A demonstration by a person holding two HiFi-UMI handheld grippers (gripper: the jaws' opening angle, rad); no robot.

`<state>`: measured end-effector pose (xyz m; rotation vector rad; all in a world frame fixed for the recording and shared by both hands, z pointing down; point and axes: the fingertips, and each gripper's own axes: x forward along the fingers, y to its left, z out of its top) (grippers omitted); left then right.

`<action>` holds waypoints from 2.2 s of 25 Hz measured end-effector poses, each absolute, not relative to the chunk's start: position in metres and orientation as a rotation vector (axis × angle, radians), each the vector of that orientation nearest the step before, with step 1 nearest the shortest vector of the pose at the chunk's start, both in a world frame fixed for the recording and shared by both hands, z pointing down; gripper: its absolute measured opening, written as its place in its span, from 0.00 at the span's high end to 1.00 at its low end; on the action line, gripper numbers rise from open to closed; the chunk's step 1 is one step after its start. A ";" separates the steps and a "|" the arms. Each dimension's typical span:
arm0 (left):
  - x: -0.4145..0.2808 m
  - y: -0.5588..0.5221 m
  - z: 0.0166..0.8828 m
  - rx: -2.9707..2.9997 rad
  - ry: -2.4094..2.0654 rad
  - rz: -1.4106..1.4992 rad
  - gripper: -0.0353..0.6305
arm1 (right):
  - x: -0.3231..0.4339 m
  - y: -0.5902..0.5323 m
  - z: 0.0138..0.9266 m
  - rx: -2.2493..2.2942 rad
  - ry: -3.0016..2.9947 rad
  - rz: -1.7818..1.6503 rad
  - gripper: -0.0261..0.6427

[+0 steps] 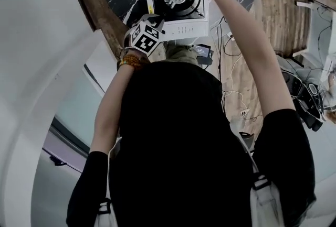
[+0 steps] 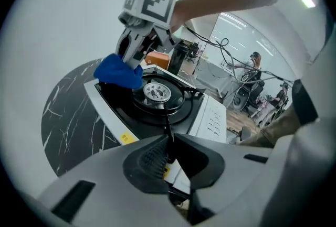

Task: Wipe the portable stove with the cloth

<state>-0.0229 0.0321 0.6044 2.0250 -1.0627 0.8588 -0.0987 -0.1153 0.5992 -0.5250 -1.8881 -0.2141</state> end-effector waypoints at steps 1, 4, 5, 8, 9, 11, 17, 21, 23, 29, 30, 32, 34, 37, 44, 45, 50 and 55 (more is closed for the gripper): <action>-0.023 0.034 0.604 1.990 -1.043 0.857 0.89 | -0.092 -0.114 0.601 -0.524 -1.880 -0.225 0.91; -0.022 0.032 0.602 1.943 -1.067 0.909 0.90 | -0.064 -0.135 0.603 -0.477 -1.826 -0.289 0.91; -0.021 0.031 0.602 1.937 -1.091 0.926 0.90 | -0.051 -0.145 0.604 -0.453 -1.801 -0.296 0.91; -0.021 0.031 0.605 1.889 -1.127 0.911 0.90 | -0.024 -0.157 0.604 -0.410 -1.789 -0.240 0.91; -0.020 0.031 0.606 1.868 -1.119 0.912 0.90 | -0.020 -0.156 0.604 -0.405 -1.804 -0.220 0.91; -0.019 0.031 0.608 1.835 -1.096 0.939 0.90 | -0.018 -0.154 0.601 -0.378 -1.875 -0.199 0.91; -0.019 0.031 0.613 1.803 -1.098 0.937 0.90 | 0.030 -0.179 0.559 0.038 -2.219 -0.043 0.91; -0.020 0.033 0.617 1.790 -1.098 0.943 0.90 | 0.058 -0.166 0.571 0.045 -2.210 -0.046 0.91; -0.018 0.031 0.616 1.783 -1.086 0.945 0.90 | 0.067 -0.153 0.584 -0.015 -2.133 -0.084 0.91; -0.019 0.031 0.615 1.769 -1.089 0.960 0.90 | 0.062 -0.131 0.607 -0.109 -2.061 -0.120 0.91; -0.019 0.031 0.615 1.768 -1.091 0.963 0.90 | 0.062 -0.131 0.607 -0.130 -2.054 -0.097 0.91; -0.020 0.031 0.615 1.764 -1.096 0.969 0.90 | 0.061 -0.127 0.607 -0.198 -2.024 -0.073 0.91; -0.019 0.032 0.615 1.756 -1.095 0.974 0.90 | 0.061 -0.121 0.605 -0.279 -1.974 -0.103 0.91; -0.018 0.033 0.615 1.740 -1.089 0.984 0.90 | 0.063 -0.112 0.606 -0.354 -1.918 -0.145 0.91; -0.020 0.031 0.616 1.722 -1.113 0.979 0.90 | 0.083 -0.064 0.606 -0.550 -1.844 -0.075 0.91; -0.020 0.031 0.616 1.719 -1.116 0.977 0.90 | 0.084 -0.059 0.606 -0.556 -1.846 -0.080 0.91; -0.021 0.032 0.614 1.709 -1.132 0.962 0.90 | 0.084 -0.060 0.602 -0.537 -1.913 -0.020 0.91; -0.016 0.032 0.613 1.693 -1.126 0.945 0.90 | 0.080 -0.075 0.574 -0.400 -2.159 0.143 0.91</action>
